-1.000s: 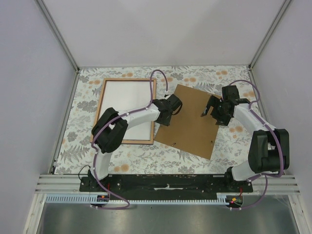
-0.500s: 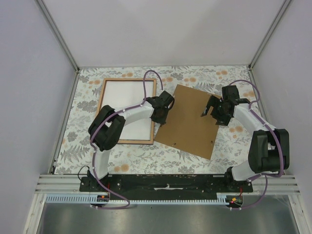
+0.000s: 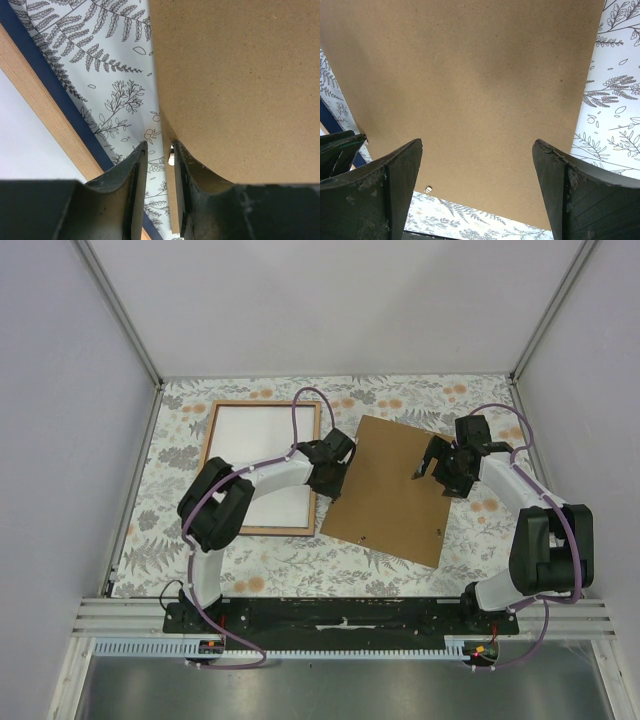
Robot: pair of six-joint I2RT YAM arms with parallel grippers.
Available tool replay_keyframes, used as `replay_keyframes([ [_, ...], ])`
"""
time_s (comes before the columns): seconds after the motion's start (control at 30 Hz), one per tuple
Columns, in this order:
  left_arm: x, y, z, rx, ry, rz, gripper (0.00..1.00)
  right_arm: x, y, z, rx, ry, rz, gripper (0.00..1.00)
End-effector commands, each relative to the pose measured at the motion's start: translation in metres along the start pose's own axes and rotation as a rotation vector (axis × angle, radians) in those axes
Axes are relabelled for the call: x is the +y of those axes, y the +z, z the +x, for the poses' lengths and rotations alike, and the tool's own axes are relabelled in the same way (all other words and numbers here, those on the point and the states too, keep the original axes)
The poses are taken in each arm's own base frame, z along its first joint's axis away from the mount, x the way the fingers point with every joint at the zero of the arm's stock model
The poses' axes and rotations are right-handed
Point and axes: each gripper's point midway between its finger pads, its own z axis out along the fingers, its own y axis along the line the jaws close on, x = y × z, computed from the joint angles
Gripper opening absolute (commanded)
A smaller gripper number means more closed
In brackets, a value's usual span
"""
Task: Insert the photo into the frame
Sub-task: Move the backboard to the center of the board.
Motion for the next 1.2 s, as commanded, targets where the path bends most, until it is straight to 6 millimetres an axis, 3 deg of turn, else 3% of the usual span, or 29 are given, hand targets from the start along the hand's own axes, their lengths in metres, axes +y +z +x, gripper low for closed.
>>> replay_keyframes([
  [0.0, -0.010, -0.021, -0.018, -0.077, 0.027, 0.070, 0.35, 0.009, -0.007, -0.017, -0.055, -0.024, -0.025, 0.98],
  [0.23, -0.016, -0.024, -0.018, -0.082, 0.031, 0.105, 0.37, 0.011, -0.007, -0.018, -0.055, -0.023, -0.028, 0.98],
  [0.9, -0.015, 0.002, 0.012, 0.030, 0.063, 0.113, 0.36, 0.010, -0.007, -0.017, -0.055, -0.026, -0.028, 0.98],
  [1.17, -0.007, 0.005, 0.017, 0.047, 0.072, 0.076, 0.30, 0.010, -0.007, -0.016, -0.052, -0.025, -0.028, 0.98],
])
